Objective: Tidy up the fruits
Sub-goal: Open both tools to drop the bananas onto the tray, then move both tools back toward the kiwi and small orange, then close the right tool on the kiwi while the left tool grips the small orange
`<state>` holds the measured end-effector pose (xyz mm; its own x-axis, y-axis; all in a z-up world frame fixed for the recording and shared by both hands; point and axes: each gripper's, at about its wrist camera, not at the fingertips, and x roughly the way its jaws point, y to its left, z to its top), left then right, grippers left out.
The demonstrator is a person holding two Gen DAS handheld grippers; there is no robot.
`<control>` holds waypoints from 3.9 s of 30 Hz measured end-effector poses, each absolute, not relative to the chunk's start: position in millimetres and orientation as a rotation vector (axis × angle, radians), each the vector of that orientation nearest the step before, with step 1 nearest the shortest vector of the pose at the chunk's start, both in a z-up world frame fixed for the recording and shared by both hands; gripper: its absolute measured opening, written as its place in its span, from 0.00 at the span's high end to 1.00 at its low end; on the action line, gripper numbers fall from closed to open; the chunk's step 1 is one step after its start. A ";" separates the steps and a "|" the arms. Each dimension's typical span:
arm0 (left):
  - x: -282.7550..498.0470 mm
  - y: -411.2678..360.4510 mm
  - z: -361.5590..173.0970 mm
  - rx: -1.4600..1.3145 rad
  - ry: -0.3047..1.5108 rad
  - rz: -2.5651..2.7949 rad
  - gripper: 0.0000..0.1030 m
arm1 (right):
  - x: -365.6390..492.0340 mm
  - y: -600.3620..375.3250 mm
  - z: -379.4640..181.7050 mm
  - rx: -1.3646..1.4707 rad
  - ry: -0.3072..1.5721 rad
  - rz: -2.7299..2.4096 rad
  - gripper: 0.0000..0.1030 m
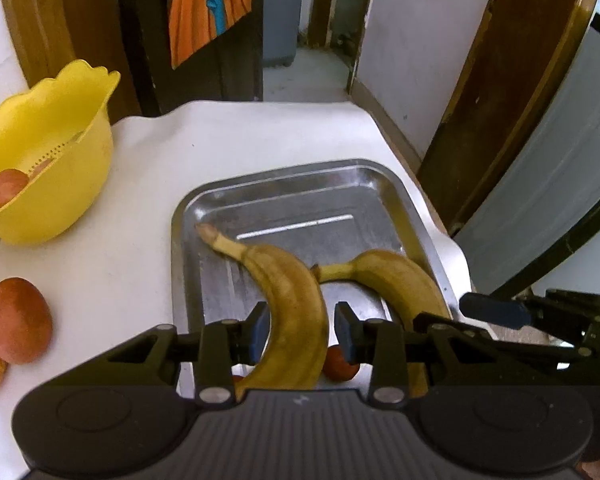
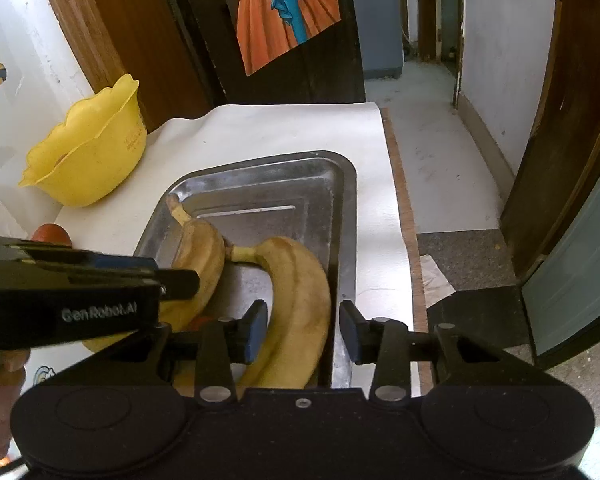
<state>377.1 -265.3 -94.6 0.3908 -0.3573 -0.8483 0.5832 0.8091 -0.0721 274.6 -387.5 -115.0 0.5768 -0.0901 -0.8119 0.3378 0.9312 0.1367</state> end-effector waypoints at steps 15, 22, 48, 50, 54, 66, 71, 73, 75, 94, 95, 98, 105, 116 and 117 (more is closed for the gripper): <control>339.0 -194.4 -56.7 0.111 0.905 -0.414 0.03 | 227.2 -367.3 -75.0 0.238 0.842 -0.251 0.14; 304.1 -152.8 -45.6 0.074 0.890 -0.322 0.01 | 198.0 -347.7 -58.5 0.204 0.819 -0.223 0.02; 195.0 -9.0 -53.0 -0.047 1.025 -0.004 0.01 | 169.0 -230.0 -64.1 0.106 1.016 0.120 0.01; 190.8 0.0 -54.9 -0.056 1.032 0.020 0.01 | 172.4 -217.4 -65.4 0.087 1.033 0.157 0.01; 185.9 13.7 -62.0 -0.049 1.066 0.083 0.01 | 181.5 -191.6 -71.7 0.040 1.086 0.215 0.01; 177.0 34.3 -82.3 -0.040 1.126 0.171 0.01 | 202.4 -145.9 -90.0 -0.063 1.187 0.298 0.01; 179.1 32.7 -85.4 -0.039 1.124 0.168 0.01 | 215.3 -139.2 -87.1 -0.074 1.164 0.306 0.01; 181.4 30.5 -87.8 -0.033 1.124 0.161 0.01 | 222.1 -139.6 -86.0 -0.071 1.156 0.300 0.01; 184.0 27.6 -90.4 -0.026 1.121 0.146 0.01 | 229.4 -142.0 -85.8 -0.067 1.146 0.291 0.01; 215.3 1.7 -113.9 0.130 1.075 0.064 0.01 | 310.9 -111.1 -108.6 0.015 1.177 0.531 0.02; 215.4 2.7 -114.2 0.124 1.075 0.064 0.01 | 314.8 -105.5 -110.2 0.011 1.177 0.546 0.02; 215.4 4.9 -114.9 0.113 1.073 0.058 0.01 | 322.8 -92.8 -116.4 0.003 1.184 0.588 0.07; 212.0 6.5 -116.6 0.122 1.069 0.024 0.08 | 327.6 -80.6 -129.2 -0.002 1.191 0.606 0.19; 219.4 14.7 -117.0 0.106 1.072 0.000 0.37 | 329.6 -65.2 -136.1 -0.030 1.190 0.638 0.42; 220.6 15.9 -117.7 0.105 1.075 -0.001 0.40 | 328.9 -65.8 -137.5 -0.029 1.192 0.637 0.42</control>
<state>220.6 15.8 -117.7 0.4759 0.0501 -0.8780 0.0521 0.9950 0.0851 328.9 -65.8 -137.5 0.2178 0.4454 -0.8684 -0.4751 0.8256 0.3043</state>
